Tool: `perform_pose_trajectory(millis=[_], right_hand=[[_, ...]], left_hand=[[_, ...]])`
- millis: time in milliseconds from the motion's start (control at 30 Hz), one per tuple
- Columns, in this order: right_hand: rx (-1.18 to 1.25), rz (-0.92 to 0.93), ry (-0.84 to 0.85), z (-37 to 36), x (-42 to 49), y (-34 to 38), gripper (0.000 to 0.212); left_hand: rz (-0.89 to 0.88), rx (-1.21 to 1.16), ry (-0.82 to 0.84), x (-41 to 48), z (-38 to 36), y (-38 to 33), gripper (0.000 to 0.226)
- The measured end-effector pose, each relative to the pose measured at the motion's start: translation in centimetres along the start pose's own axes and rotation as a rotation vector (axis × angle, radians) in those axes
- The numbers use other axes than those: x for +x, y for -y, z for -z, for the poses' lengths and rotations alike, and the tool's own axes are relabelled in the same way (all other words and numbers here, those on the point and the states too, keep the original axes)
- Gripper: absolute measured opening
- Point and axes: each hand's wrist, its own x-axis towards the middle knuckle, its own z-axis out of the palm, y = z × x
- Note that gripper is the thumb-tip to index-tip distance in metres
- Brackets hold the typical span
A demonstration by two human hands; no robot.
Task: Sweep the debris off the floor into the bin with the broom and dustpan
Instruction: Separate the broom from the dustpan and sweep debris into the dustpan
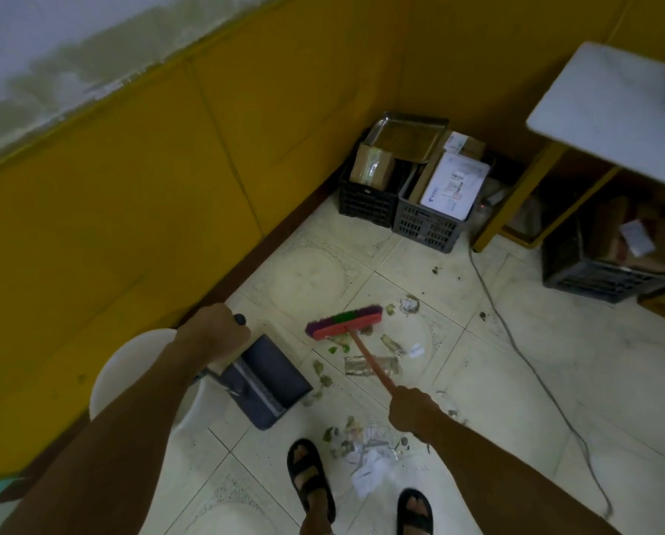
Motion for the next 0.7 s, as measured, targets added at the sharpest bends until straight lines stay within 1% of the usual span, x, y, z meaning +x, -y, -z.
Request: perform_pose_trajectory(millis=[67,167,300,333,467,600,700], right_hand=[[-0.003,-0.005,0.022,-1.6,-2.7,-4.2,0.049],[-0.005,-0.002,0.053,-3.8,-5.3,-8.1,0.047],[0.067,0.021,0.064,-3.8,-8.4,-9.8,0.047],[0.100,0.021,0.049,-3.2,-9.2,-10.0,0.045],[0.210,-0.073,-0.052,-0.5,-10.8,-10.6,0.032],[0.340,-0.137,-0.136,1.4,-10.5,-12.1,0.035],[0.428,-0.165,-0.174,2.8,-10.0,-12.9,0.032]], left_hand=[[-0.018,0.033,-0.050,-3.8,-1.7,-1.6,0.032],[-0.040,0.066,-0.098,-7.3,-3.4,-2.8,0.035],[-0.064,0.139,-0.106,-9.9,-4.6,-4.1,0.029],[-0.081,0.152,-0.100,-10.4,-4.7,-4.6,0.026],[-0.158,0.140,-0.067,-10.1,-3.4,-6.1,0.024],[-0.224,0.121,-0.037,-8.7,-3.0,-7.2,0.023],[-0.221,0.098,-0.009,-8.4,-3.9,-8.1,0.019]])
